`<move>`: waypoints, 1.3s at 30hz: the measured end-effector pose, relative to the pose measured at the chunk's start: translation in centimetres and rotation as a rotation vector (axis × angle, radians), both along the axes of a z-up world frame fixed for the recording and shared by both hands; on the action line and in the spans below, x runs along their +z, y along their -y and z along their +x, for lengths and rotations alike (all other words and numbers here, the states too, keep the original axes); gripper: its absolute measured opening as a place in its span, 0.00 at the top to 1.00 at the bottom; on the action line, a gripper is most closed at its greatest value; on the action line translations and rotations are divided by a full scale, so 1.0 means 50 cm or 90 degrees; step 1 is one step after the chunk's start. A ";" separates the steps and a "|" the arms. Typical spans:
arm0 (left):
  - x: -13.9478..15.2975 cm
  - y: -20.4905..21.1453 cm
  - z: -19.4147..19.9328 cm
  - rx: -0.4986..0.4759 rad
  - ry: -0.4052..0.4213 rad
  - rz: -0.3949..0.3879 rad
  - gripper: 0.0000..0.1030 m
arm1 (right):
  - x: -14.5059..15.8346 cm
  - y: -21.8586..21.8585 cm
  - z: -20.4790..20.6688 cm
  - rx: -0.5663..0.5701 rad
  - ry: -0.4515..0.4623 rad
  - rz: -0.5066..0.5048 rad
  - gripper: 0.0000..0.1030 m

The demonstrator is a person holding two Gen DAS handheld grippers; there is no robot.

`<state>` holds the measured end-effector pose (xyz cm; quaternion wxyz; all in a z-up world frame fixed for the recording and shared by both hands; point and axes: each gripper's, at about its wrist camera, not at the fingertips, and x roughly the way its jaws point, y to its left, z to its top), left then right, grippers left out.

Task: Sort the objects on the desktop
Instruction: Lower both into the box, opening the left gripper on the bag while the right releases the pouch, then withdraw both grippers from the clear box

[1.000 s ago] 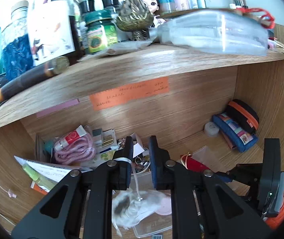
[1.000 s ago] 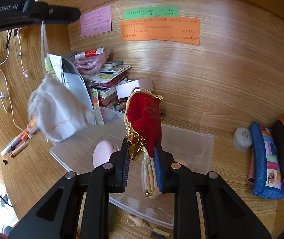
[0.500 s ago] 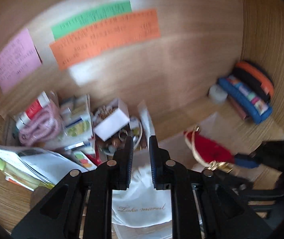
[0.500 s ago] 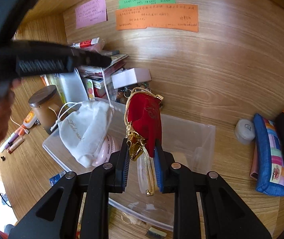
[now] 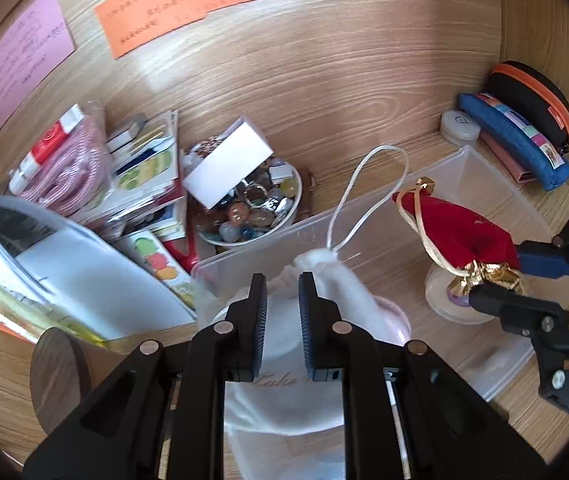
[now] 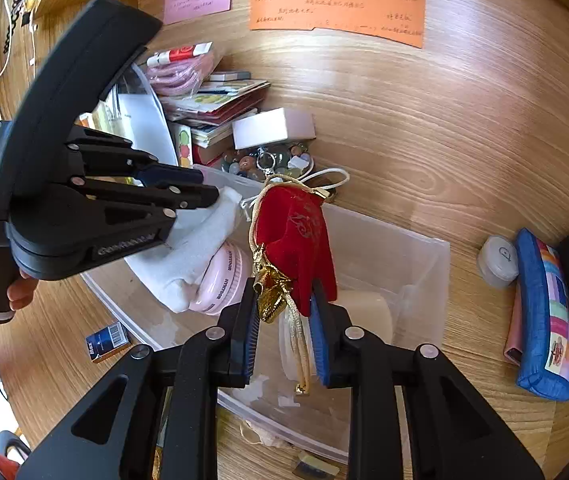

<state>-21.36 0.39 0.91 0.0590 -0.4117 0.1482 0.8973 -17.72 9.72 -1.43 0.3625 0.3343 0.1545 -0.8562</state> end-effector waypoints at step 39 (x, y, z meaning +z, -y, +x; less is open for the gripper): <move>0.029 0.069 0.107 0.023 -0.046 0.010 0.13 | 0.014 0.045 0.049 0.026 -0.060 0.124 0.34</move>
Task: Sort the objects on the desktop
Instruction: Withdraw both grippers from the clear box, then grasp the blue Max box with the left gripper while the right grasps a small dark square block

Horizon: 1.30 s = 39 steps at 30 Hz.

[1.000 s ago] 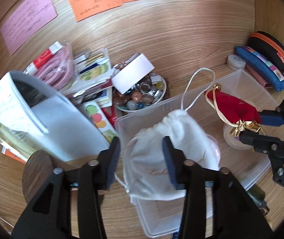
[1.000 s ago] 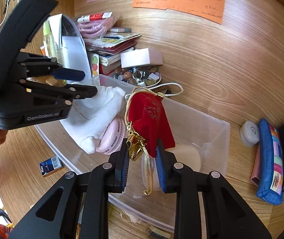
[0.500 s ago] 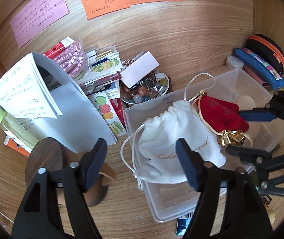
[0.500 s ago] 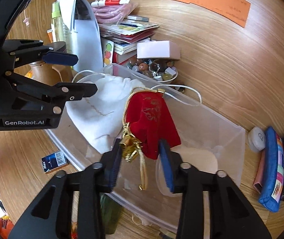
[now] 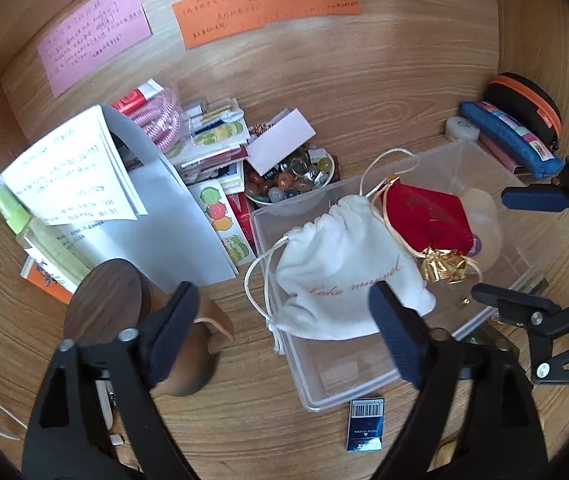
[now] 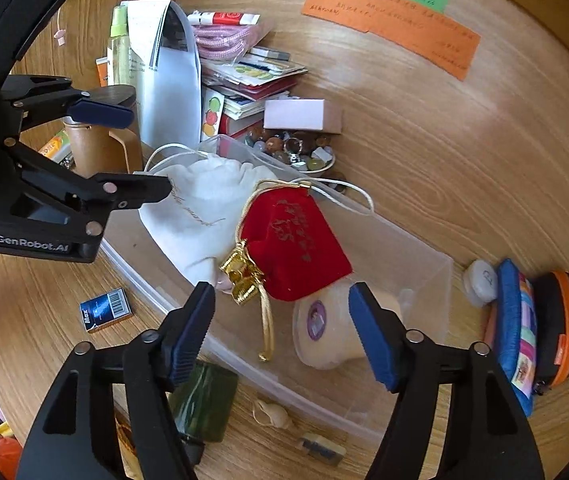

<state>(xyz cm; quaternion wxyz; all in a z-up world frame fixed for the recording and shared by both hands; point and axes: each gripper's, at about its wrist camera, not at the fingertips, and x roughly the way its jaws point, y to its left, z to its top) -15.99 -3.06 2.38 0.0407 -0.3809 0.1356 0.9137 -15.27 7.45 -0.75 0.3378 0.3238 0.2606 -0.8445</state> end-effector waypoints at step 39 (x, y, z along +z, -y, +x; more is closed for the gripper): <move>-0.139 0.013 0.143 0.046 0.105 0.042 0.05 | -0.029 -0.253 0.101 -0.139 0.020 -0.098 0.20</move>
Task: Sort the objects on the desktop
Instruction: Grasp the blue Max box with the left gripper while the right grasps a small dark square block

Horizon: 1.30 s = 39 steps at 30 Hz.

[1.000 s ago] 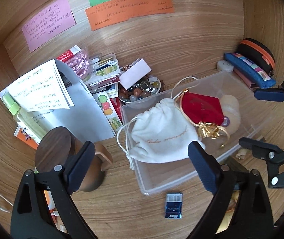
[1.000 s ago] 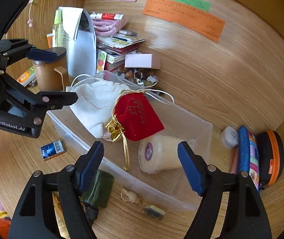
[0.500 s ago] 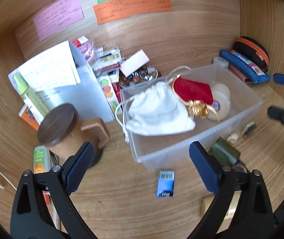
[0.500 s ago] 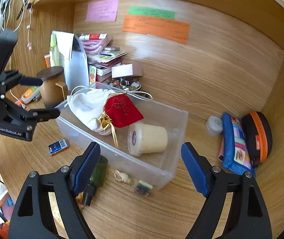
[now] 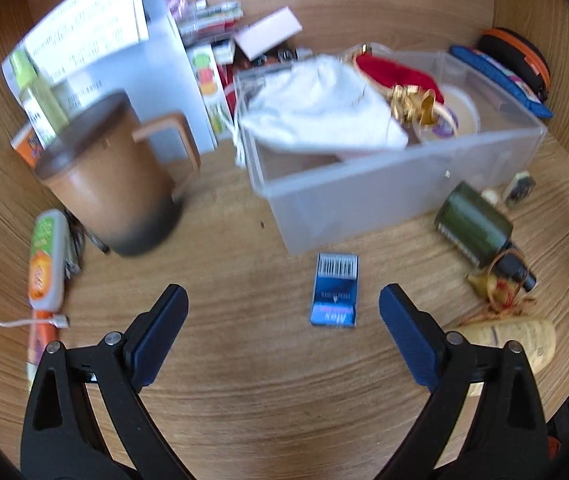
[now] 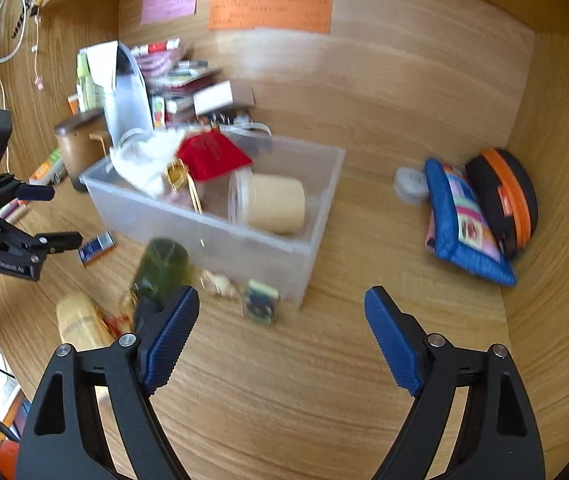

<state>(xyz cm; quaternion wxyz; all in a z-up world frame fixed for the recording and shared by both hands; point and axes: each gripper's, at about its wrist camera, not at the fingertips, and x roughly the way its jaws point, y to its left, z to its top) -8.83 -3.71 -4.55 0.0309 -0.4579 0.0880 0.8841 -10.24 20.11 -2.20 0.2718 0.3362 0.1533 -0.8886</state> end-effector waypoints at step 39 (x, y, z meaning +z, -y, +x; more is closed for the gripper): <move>-0.036 -0.040 -0.008 -0.057 -0.010 0.030 0.74 | -0.107 0.034 -0.101 -0.017 0.140 -0.015 0.61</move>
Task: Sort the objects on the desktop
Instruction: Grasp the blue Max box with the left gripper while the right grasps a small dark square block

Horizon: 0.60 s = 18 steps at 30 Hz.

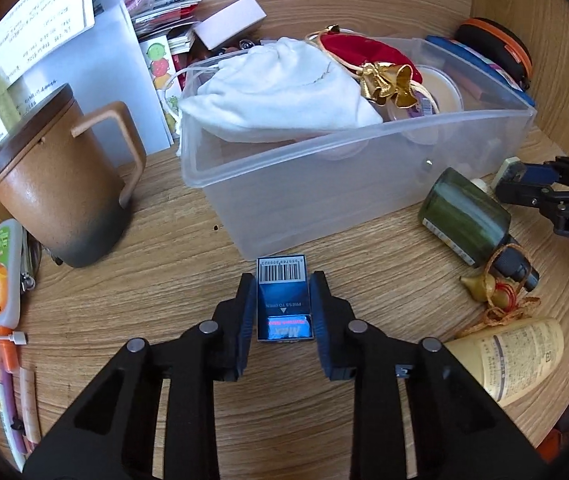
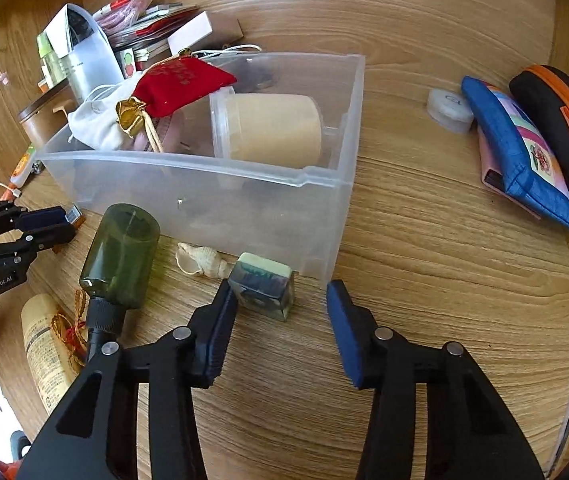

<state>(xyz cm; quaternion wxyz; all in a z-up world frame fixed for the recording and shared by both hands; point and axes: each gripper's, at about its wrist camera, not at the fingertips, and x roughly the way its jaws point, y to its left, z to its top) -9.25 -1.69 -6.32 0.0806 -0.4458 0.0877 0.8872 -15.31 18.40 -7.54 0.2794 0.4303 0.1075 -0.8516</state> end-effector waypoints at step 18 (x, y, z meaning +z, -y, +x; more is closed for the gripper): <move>0.003 0.006 0.022 0.024 -0.018 -0.035 0.74 | 0.007 -0.036 0.029 -0.009 -0.022 -0.053 0.78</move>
